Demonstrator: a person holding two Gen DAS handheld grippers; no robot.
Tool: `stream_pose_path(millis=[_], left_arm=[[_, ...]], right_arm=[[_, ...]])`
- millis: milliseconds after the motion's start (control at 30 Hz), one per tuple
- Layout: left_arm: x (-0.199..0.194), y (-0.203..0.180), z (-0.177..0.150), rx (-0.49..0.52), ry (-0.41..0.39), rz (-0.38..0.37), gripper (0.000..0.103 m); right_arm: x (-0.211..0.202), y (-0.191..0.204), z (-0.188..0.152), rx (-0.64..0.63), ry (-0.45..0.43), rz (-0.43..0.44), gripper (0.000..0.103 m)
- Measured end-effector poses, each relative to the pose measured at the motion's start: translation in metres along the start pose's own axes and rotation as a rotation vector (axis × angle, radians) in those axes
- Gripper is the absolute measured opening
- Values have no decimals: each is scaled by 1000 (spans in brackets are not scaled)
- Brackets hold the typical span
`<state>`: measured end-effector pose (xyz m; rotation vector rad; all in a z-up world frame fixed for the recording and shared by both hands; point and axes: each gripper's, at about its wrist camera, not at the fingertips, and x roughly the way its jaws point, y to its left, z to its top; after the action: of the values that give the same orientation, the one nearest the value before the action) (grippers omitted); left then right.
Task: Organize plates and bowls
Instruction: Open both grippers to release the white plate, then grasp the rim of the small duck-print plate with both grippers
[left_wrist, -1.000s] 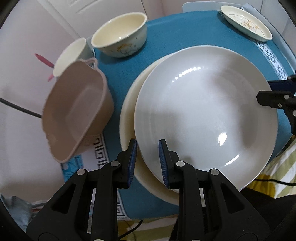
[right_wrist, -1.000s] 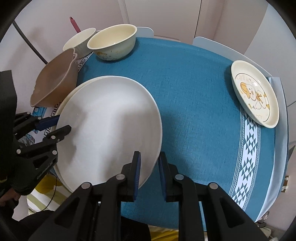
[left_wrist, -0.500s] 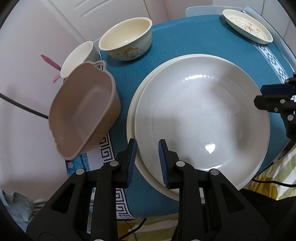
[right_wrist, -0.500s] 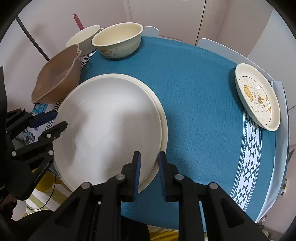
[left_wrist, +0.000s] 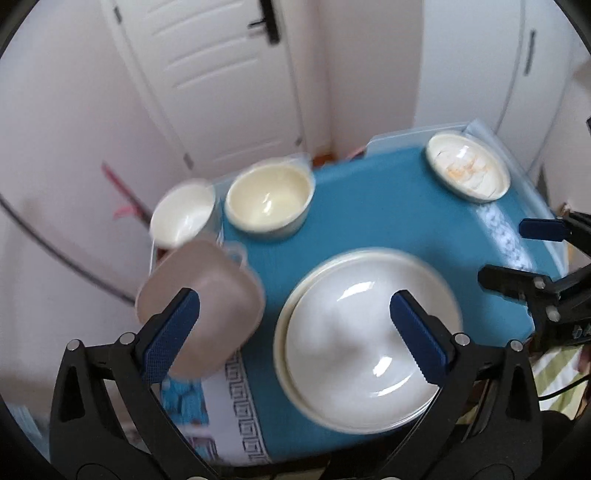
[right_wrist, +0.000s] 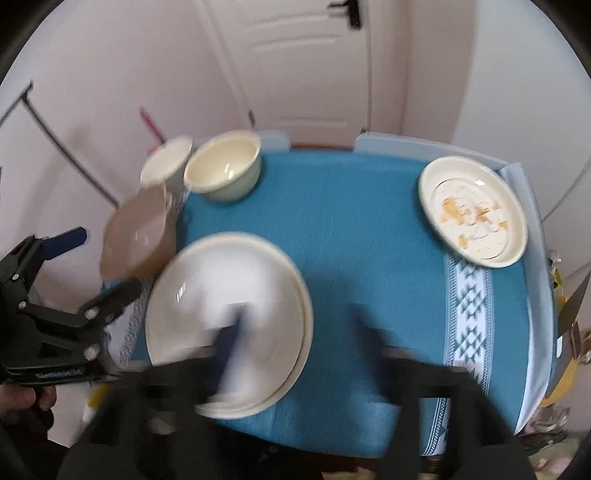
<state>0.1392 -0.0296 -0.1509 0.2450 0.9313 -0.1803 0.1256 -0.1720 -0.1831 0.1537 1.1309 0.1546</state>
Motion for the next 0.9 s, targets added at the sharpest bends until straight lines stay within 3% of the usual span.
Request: stream_pose_path(millis=[200,467,567,733,800,833,900], left_arm=[[-1,-13,50,19,-48,-194,103],[7,-76,142,107,-118,-401,103],[36,-102,164,120,-78,-439,103],[102,-132,181,94,57,-486,103],[135,-143,186,102,108,-490,101],[152,-150,188,111,133,-481,97],[185,-163,192,127,181,-470,83]], right_arm=[[-37,-38,4,134,-82,-99,101],[-106,-100,31,224,-199,-288,101],[-96,-127,42,245,-165,-242,101],[-32,-195,40,397,-41,-91,101],[-10,-208,36,423,-17,-69,98],[5,-217,34,443,-5,-54,96],[24,-224,30,475,7,-27,82]])
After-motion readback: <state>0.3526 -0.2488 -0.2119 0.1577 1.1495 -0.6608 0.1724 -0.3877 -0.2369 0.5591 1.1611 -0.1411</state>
